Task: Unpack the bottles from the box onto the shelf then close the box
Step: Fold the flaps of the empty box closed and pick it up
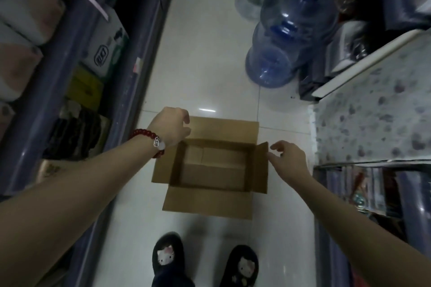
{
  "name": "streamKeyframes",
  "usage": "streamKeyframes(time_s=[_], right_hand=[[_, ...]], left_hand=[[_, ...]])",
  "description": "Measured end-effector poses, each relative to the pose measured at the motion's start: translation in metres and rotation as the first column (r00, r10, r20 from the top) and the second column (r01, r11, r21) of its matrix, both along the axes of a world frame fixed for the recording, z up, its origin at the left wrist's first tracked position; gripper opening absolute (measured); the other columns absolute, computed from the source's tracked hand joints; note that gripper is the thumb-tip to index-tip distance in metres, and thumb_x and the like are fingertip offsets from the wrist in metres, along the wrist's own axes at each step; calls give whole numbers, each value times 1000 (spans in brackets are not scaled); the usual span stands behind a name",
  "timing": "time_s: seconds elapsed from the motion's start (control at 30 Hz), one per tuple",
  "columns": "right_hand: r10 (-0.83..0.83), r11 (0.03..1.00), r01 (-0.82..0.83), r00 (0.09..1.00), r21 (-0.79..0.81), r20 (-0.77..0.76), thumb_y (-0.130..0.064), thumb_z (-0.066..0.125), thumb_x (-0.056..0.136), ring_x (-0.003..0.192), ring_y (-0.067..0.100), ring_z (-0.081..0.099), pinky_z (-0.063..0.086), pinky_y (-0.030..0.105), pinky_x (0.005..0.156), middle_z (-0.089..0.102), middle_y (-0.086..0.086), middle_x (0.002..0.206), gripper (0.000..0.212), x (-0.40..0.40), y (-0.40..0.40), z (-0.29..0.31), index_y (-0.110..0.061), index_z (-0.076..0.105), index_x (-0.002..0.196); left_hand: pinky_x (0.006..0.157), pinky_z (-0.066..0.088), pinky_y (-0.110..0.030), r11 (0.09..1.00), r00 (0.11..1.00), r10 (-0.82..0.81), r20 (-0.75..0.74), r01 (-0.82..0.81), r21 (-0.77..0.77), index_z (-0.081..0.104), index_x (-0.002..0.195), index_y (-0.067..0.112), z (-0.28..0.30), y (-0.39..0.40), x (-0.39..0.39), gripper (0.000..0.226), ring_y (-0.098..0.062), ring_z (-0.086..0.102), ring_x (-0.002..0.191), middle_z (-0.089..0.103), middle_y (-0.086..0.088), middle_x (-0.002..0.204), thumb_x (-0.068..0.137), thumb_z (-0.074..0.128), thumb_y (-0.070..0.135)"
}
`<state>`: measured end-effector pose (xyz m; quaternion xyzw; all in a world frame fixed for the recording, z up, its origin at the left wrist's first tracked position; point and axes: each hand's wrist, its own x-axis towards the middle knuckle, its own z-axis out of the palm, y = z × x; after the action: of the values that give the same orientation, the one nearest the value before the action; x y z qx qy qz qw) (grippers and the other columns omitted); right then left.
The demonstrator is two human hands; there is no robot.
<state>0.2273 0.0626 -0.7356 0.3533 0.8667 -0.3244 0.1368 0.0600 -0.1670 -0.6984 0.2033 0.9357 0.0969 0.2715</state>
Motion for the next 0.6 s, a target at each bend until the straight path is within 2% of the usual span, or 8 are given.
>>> streamKeyframes(time_s=[0.1, 0.17, 0.27, 0.37, 0.43, 0.5, 0.6], right_hand=[[-6, 999, 6, 1000, 32, 11, -25, 59, 90, 103, 23, 56, 37, 23, 78, 57, 13, 122, 32, 6, -1, -41, -9, 59, 118], [-12, 999, 12, 1000, 38, -6, -24, 60, 90, 114, 24, 52, 37, 24, 85, 54, 13, 129, 37, 13, -1, -65, -9, 55, 124], [-30, 999, 31, 998, 29, -59, -26, 61, 90, 130, 26, 43, 38, 34, 103, 45, 11, 142, 55, 22, -4, -98, -11, 40, 139], [-107, 994, 104, 990, -32, -88, -34, 60, 90, 140, 28, 33, 33, 46, 112, 31, 7, 154, 75, 26, -11, -127, -17, 19, 150], [-165, 982, 152, 980, -114, -115, -37, 59, 89, 137, 30, 38, 37, 50, 110, 32, 7, 154, 78, 27, -19, -140, -22, 12, 151], [-172, 973, 144, 973, -178, -153, -36, 57, 91, 133, 30, 43, 40, 49, 107, 37, 5, 151, 76, 26, -32, -146, -25, 12, 151], [-107, 971, 55, 970, -234, -217, -40, 51, 93, 134, 21, 42, 38, 43, 109, 38, -4, 150, 68, 23, -52, -152, -32, 14, 150]], left_hand=[[91, 45, -32, 999, 999, 44, -19, -45, -29, 60, 116, 11, -43, -16, 3, 31, -24, 57, 108, 60, -11, 119, 88, 59, 24], [93, 45, -33, 992, 993, 120, -6, -120, -29, 57, 120, 14, -70, -27, 7, 33, -25, 56, 108, 54, -11, 124, 89, 58, 26], [98, 47, -39, 967, 967, 254, 18, -254, 6, 43, 134, 16, -108, -44, 12, 48, -31, 53, 116, 43, -15, 139, 91, 55, 30], [103, 44, -46, 925, 924, 377, 69, -379, 30, 27, 145, 18, -140, -60, 18, 60, -35, 46, 127, 31, -16, 150, 93, 50, 38], [99, 46, -45, 889, 889, 428, 166, -447, 103, 24, 146, 19, -154, -67, 26, 62, -33, 51, 121, 41, -15, 143, 93, 48, 39], [98, 47, -46, 860, 877, 428, 220, -470, 199, 23, 146, 21, -159, -69, 37, 61, -30, 53, 117, 48, -11, 138, 93, 47, 40], [107, 40, -41, 813, 881, 378, 284, -463, 354, 23, 147, 25, -157, -61, 53, 56, -25, 48, 128, 45, -2, 144, 96, 44, 36]])
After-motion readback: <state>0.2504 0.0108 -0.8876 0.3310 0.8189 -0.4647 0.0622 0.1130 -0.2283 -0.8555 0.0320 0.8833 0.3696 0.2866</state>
